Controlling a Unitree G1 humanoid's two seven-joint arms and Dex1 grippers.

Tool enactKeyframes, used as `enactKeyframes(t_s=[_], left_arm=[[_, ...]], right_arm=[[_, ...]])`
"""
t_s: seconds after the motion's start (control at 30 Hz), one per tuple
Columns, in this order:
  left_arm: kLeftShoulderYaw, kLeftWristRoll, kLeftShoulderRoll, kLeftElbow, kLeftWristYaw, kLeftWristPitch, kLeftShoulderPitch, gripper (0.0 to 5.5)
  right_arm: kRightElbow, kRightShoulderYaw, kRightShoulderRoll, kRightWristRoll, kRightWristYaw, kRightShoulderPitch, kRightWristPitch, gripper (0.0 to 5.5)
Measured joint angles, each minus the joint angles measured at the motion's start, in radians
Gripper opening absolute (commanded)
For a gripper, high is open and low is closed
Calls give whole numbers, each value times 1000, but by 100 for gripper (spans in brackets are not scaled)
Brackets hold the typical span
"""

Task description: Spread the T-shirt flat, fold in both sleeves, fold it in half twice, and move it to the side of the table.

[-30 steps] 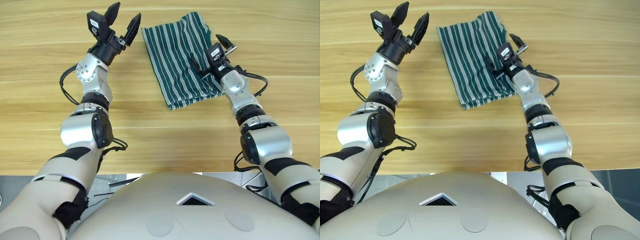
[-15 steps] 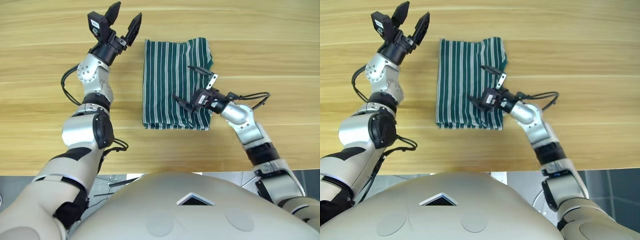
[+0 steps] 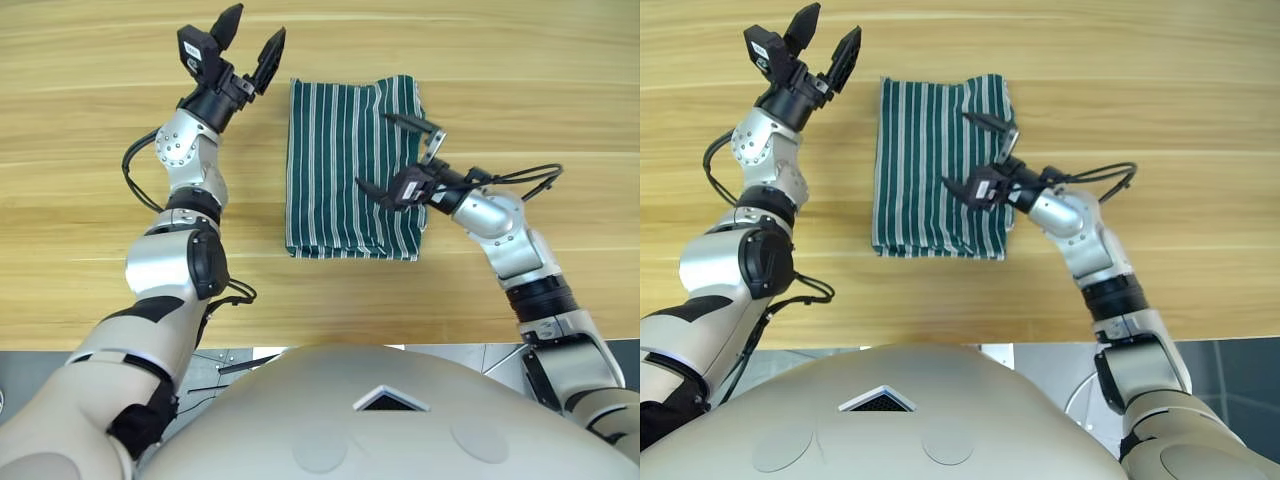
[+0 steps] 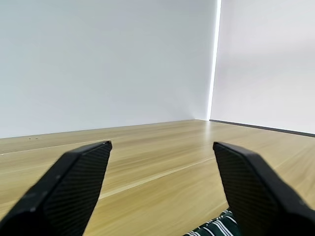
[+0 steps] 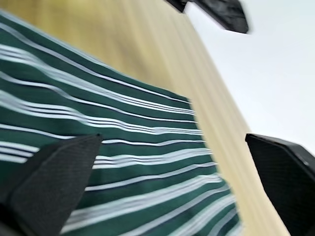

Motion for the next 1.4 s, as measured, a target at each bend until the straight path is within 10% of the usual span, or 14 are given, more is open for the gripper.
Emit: enactKeyframes(t_s=[0.17,0.6,1.4], left_arm=[[-47,42,9,-15,1,-64,17,384],[-154,-172,323,-768,-566,81,334,384],[-573,315,521,-954,-319,-183,652,384]], right_arm=[[16,17,-56,27,61,8,-87,538],[-98,-409,-359,366,151,23,-88,538],[-80,-95,-464,251,392,248,-278,538]])
